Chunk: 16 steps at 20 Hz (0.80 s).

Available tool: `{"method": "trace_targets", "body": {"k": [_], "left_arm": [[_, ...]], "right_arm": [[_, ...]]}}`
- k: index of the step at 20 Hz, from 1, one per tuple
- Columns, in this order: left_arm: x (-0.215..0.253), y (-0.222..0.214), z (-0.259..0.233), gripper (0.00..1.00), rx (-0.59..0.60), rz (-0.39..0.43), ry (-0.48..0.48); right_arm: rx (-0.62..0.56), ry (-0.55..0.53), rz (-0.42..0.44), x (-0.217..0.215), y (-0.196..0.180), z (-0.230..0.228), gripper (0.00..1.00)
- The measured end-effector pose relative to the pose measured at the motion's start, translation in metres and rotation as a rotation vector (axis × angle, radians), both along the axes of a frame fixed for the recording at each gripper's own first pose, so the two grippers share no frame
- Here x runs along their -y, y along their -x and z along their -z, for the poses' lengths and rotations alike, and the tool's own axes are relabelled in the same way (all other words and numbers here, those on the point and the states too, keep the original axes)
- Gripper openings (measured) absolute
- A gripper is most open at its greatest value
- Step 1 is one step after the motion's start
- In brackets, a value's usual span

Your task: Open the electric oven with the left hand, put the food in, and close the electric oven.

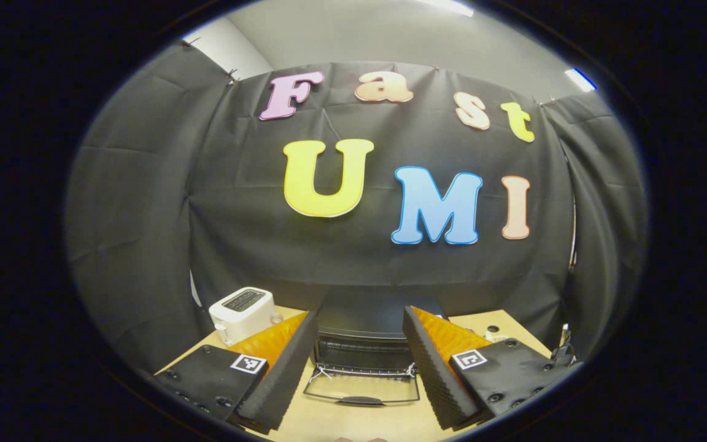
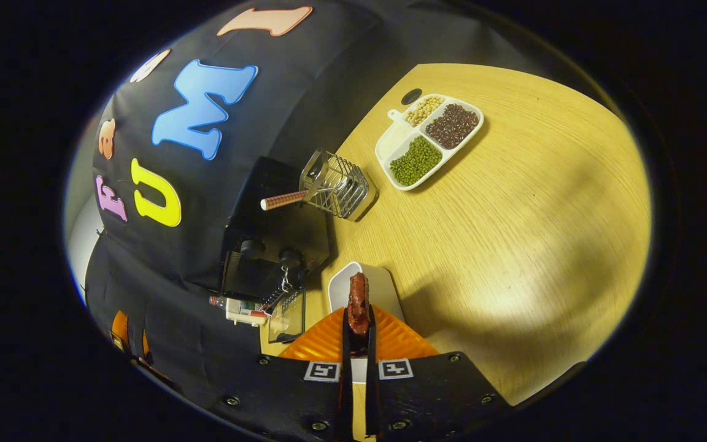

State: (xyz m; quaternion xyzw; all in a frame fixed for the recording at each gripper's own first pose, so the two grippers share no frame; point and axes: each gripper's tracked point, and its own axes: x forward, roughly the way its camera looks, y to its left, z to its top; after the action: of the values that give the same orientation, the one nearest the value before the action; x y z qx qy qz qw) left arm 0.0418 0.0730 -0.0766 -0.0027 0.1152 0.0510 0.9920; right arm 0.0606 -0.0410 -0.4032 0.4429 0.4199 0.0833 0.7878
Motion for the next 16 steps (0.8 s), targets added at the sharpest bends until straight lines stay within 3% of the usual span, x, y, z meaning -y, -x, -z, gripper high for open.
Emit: {"method": "trace_targets", "body": {"k": [7,16], "left_arm": [[-0.011,-0.018,-0.004,0.94,0.029,0.054,0.049],[-0.038,-0.024,-0.004,0.98,0.046,0.127,0.030]], "right_arm": [[0.090,-0.119,0.038,-0.013,0.006,-0.090,0.09],[0.236,-0.234,-0.056,-0.108,-0.006,-0.170,0.08]]}}
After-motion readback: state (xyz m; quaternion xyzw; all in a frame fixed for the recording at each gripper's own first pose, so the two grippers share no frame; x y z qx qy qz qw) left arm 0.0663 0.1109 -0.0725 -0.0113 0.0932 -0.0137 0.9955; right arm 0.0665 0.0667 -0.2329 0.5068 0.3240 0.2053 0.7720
